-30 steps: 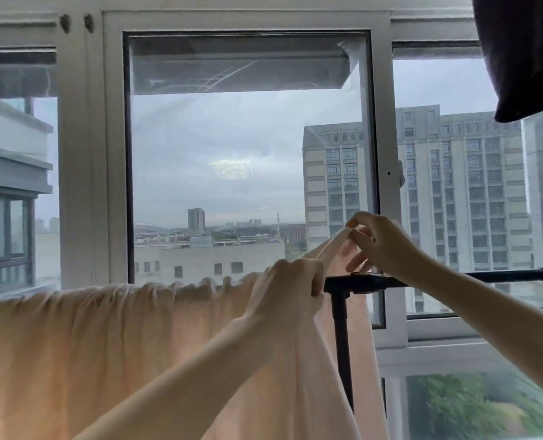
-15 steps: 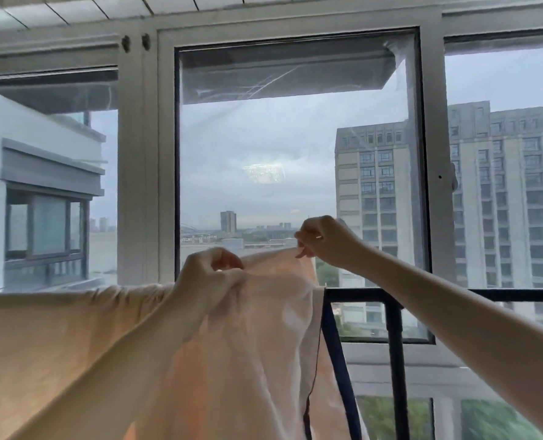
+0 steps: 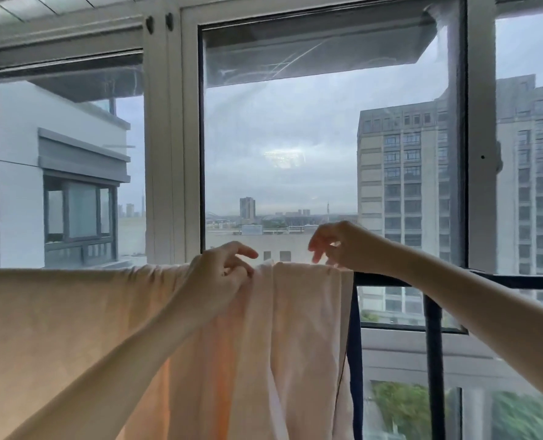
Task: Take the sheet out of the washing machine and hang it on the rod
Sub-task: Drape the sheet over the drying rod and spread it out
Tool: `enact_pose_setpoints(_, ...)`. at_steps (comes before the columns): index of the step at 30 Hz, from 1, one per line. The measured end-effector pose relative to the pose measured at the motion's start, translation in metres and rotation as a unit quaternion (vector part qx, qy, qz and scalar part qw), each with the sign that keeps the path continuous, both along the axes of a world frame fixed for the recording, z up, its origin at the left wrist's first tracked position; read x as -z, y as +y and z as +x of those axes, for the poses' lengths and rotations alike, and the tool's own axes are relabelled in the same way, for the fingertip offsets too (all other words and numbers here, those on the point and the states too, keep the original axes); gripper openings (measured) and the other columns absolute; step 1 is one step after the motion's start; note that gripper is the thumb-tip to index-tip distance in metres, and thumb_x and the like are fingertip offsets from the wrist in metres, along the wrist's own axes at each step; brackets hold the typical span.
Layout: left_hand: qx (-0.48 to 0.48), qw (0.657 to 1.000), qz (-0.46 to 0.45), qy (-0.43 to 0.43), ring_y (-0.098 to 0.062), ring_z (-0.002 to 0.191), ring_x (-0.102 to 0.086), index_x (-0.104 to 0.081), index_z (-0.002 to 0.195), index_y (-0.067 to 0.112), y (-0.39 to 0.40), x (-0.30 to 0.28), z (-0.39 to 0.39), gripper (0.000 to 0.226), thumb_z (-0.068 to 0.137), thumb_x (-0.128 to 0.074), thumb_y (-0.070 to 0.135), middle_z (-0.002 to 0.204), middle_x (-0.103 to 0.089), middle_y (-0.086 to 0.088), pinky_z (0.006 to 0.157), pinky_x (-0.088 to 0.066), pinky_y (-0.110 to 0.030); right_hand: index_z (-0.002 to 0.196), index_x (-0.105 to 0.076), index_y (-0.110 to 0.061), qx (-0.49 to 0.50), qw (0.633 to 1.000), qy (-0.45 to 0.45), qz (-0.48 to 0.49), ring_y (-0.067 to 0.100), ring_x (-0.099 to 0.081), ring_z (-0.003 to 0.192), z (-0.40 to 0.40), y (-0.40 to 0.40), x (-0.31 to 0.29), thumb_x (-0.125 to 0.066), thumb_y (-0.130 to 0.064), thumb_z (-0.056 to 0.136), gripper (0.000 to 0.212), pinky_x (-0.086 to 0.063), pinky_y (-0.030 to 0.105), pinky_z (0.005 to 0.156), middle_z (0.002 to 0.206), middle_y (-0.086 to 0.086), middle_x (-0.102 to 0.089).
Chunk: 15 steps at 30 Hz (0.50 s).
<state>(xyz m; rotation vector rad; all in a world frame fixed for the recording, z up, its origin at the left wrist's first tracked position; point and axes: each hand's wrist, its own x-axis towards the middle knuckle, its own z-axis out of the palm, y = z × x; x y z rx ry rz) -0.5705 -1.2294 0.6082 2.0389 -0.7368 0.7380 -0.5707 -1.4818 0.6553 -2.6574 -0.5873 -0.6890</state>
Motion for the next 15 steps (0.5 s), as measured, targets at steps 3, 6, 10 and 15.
enact_pose_setpoints(3,-0.008,0.996,0.047,-0.072,0.006,0.079,-0.062,-0.064,0.097,0.037,-0.009,0.003,0.006,0.033,0.082,-0.061,0.008,0.077,-0.067,0.022,0.080,-0.048,-0.019,0.084,-0.062,-0.019,0.055,0.997,0.010,-0.055,0.002,-0.060,0.064,-0.018,-0.023,0.005,-0.054,-0.003,0.090,0.019,-0.054,0.017,0.066,0.081,-0.003,-0.066)
enact_pose_setpoints(6,0.001,0.994,0.046,-0.102,0.008,0.080,-0.061,-0.063,0.095,0.039,-0.017,0.006,0.014,0.028,0.083,-0.066,0.013,0.080,-0.065,0.022,0.075,-0.047,-0.013,0.083,-0.064,-0.020,0.067,0.996,0.030,-0.052,-0.002,-0.050,0.045,-0.031,-0.034,0.012,-0.055,-0.006,0.089,0.018,-0.044,0.016,0.049,0.073,-0.002,-0.068)
enact_pose_setpoints(10,-0.017,0.993,0.051,-0.107,0.006,0.079,-0.058,-0.059,0.102,0.035,-0.021,0.010,0.027,0.017,0.086,-0.065,0.033,0.092,-0.060,0.022,0.068,-0.042,-0.010,0.092,-0.067,-0.013,0.045,0.999,0.026,-0.010,-0.005,-0.059,0.056,-0.042,-0.033,0.016,-0.061,-0.012,0.089,0.006,-0.046,0.011,0.054,0.076,-0.006,-0.067)
enact_pose_setpoints(15,-0.059,0.990,0.090,-0.093,0.004,0.071,-0.056,-0.062,0.082,0.029,-0.018,0.012,0.041,0.026,0.083,-0.060,0.055,0.072,-0.062,0.015,0.065,-0.038,-0.017,0.086,-0.057,-0.026,0.046,0.999,-0.011,0.008,0.006,-0.063,0.080,-0.038,-0.021,0.025,-0.061,-0.022,0.090,0.007,-0.055,0.030,0.080,0.087,-0.010,-0.063)
